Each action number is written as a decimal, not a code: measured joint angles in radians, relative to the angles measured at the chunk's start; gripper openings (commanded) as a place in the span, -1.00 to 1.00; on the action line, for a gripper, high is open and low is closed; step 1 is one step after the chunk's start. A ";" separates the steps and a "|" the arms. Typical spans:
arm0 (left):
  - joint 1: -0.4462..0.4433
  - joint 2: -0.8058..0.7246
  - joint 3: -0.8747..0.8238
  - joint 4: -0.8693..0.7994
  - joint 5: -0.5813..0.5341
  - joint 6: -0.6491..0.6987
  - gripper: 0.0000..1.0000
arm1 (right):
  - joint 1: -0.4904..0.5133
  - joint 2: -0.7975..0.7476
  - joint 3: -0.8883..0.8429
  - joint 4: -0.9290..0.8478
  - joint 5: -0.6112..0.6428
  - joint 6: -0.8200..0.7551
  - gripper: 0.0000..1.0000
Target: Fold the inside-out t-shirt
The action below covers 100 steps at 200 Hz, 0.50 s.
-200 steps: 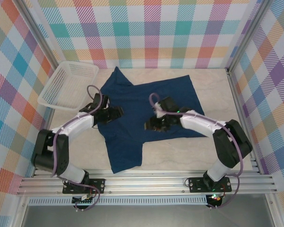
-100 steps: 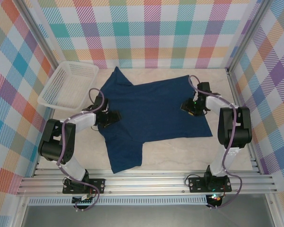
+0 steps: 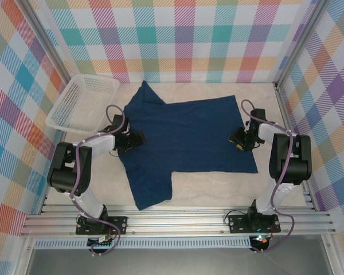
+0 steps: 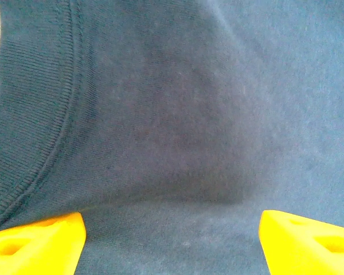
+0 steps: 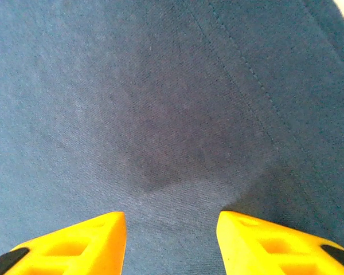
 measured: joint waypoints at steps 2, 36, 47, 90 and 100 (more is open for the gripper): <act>0.000 0.005 0.006 -0.001 0.001 0.000 0.61 | -0.001 -0.002 -0.003 0.002 0.000 0.001 -0.06; 0.000 0.090 0.115 -0.018 0.016 0.023 0.62 | -0.010 -0.013 -0.017 0.016 -0.001 0.027 -0.05; 0.001 0.112 0.145 -0.031 0.019 0.031 0.62 | -0.010 -0.008 -0.009 0.012 0.000 0.034 -0.06; 0.017 0.131 0.185 -0.084 0.021 0.060 0.62 | -0.016 0.051 0.076 0.002 0.010 0.036 -0.05; 0.023 0.120 0.174 -0.084 0.020 0.067 0.62 | -0.018 0.049 0.076 0.003 0.009 0.033 -0.04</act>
